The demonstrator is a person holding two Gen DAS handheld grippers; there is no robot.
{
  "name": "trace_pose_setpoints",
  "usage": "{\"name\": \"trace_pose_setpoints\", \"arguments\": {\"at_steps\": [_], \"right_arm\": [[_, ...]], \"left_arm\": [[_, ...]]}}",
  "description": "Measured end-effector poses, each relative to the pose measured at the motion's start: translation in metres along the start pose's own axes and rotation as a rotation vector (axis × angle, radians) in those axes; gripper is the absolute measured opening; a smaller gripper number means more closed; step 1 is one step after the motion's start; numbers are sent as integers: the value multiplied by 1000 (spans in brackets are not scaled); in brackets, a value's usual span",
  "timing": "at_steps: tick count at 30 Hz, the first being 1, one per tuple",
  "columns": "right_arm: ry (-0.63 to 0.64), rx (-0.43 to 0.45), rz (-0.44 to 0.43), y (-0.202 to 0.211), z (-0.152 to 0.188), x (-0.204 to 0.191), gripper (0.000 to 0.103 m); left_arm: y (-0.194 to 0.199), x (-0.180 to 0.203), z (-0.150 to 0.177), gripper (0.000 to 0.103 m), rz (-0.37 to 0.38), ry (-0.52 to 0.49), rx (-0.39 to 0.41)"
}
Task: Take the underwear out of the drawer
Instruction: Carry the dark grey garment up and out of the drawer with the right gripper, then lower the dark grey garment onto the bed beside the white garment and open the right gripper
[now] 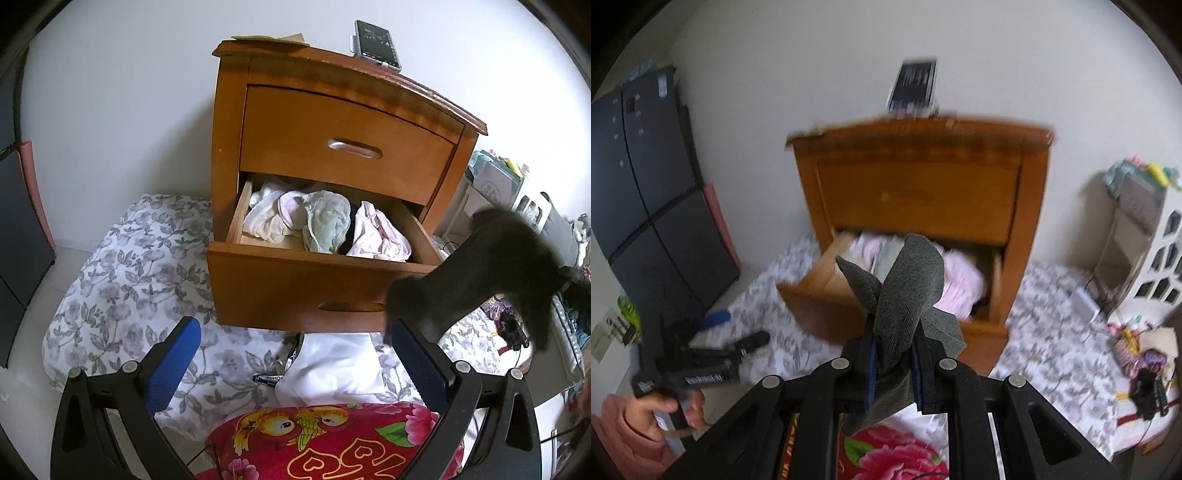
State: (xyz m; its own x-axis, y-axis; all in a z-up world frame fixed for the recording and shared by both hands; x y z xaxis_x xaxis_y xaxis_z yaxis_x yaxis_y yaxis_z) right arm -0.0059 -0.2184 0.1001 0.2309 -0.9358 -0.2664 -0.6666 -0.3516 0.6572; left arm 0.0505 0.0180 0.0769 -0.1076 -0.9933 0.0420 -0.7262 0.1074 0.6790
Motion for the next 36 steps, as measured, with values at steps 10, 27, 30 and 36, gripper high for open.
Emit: {"name": "trace_pose_setpoints", "arguments": {"at_steps": [10, 27, 30, 36], "right_arm": [[-71, -192, -1, -73, 48, 0, 16], [-51, -295, 24, -123, 66, -8, 17], [-65, -318, 38, -133, 71, -4, 19], [-74, -342, 55, -143, 72, 2, 20]], "left_arm": [[-8, -1, 2, 103, -5, -4, -20], [-28, -7, 9, 103, -7, 1, -70], [-31, -9, 9, 103, -11, 3, -75], [-38, -10, 11, 103, -11, 7, -94]]}}
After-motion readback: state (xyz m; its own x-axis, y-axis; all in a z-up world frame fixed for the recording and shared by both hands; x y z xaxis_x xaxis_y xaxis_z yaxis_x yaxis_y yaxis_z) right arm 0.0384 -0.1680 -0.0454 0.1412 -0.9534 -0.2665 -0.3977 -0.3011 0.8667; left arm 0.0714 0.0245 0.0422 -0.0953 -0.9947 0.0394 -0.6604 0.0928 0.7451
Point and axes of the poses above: each gripper's, at about its wrist camera, not at the fingertips, and y roughly against the way its jaws point, x to its right, z to its underside, the point moved 7 cm from there along -y, roughly the way its jaws point, and after that the axes turned 11 degrees about -y, right-handed, at the moved point
